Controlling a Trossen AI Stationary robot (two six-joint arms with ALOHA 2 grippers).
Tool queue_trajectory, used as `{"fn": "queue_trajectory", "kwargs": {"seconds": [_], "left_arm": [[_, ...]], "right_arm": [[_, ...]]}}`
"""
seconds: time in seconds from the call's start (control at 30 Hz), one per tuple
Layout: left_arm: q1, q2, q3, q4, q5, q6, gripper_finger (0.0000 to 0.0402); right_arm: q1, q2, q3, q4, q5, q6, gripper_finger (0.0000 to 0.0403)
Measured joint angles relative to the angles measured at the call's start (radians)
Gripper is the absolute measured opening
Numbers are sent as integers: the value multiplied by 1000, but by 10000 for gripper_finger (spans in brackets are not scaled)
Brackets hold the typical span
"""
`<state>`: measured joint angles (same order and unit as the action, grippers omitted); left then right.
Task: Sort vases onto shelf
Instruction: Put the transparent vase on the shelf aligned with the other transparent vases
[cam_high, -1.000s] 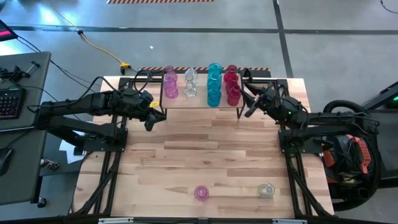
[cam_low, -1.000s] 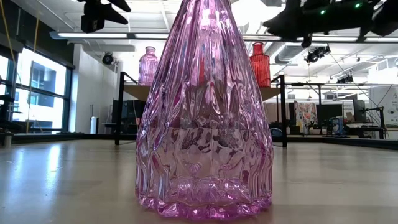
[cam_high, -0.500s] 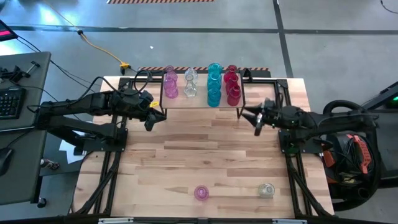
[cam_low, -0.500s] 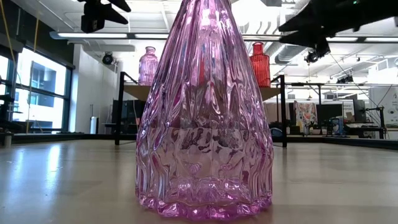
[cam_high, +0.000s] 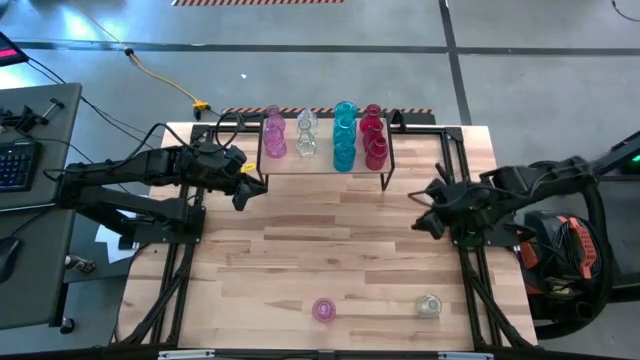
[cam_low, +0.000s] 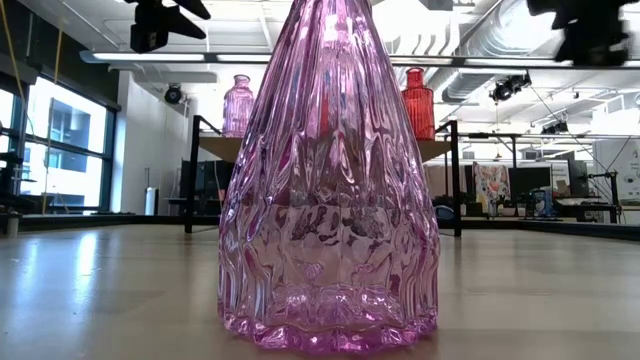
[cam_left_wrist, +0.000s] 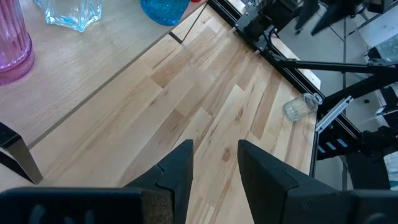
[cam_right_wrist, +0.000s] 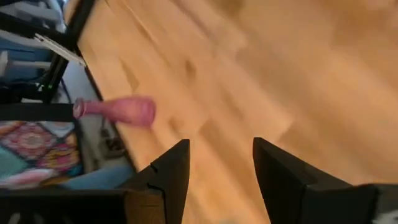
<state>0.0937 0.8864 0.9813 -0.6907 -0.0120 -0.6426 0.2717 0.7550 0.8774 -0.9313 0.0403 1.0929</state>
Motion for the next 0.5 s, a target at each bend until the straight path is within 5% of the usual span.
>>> {"fn": "queue_trajectory", "kwargs": {"seconds": [0.5], "left_arm": [[0, 0, 0, 0, 0, 0, 117]], "right_arm": [[479, 247, 12, 76, -42, 703, 156]]}}
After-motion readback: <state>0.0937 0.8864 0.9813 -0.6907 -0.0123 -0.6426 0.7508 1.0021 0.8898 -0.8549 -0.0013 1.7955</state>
